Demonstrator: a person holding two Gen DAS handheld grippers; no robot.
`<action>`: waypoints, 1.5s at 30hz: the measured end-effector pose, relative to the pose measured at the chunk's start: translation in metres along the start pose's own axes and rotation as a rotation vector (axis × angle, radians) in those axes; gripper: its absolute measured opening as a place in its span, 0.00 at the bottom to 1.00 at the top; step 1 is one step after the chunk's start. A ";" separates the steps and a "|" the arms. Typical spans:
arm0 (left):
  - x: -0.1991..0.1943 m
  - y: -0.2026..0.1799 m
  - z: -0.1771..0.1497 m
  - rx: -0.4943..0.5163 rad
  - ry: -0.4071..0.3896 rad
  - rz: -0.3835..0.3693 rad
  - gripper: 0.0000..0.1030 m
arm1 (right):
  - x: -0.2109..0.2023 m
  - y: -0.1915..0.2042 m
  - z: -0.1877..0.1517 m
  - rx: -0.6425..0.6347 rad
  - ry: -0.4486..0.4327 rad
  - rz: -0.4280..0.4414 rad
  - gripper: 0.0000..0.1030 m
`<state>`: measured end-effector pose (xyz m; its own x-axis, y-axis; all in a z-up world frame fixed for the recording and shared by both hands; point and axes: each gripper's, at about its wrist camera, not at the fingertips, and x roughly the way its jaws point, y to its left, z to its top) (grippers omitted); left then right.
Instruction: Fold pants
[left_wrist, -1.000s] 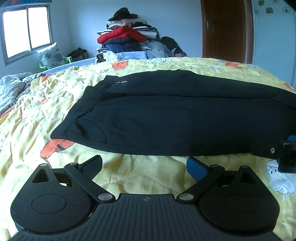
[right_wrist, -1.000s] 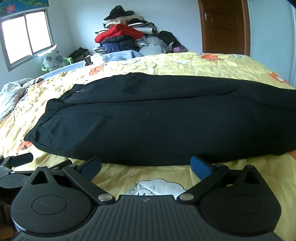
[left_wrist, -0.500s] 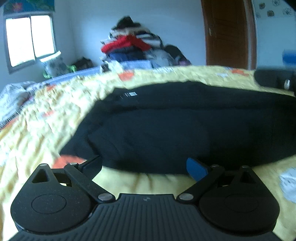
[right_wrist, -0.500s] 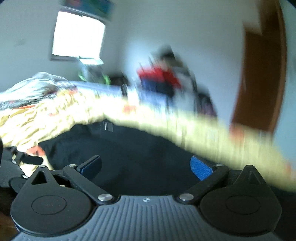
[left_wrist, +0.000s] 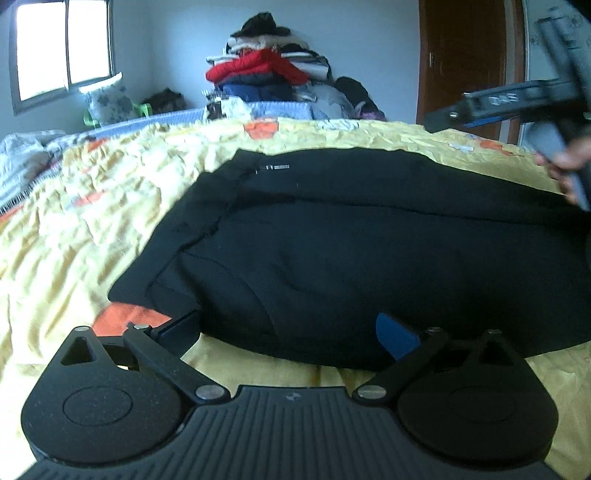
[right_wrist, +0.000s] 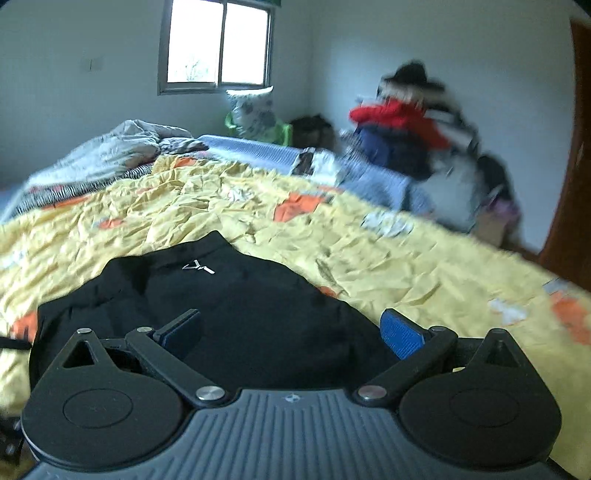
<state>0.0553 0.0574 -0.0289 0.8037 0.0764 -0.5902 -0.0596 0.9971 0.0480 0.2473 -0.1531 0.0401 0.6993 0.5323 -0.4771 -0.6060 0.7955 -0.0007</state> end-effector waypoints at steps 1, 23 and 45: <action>0.002 0.002 0.000 -0.013 0.010 -0.010 1.00 | 0.011 -0.011 0.004 0.020 0.024 0.023 1.00; 0.013 0.051 0.076 -0.202 -0.030 -0.042 0.93 | 0.076 -0.009 0.002 -0.241 0.145 0.184 0.07; 0.168 0.101 0.164 -0.784 0.327 -0.291 0.08 | -0.001 0.100 -0.047 -0.698 0.045 0.133 0.07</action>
<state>0.2814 0.1705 0.0089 0.6486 -0.3022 -0.6986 -0.3633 0.6837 -0.6330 0.1681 -0.0881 -0.0008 0.5955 0.5875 -0.5480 -0.7969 0.3454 -0.4956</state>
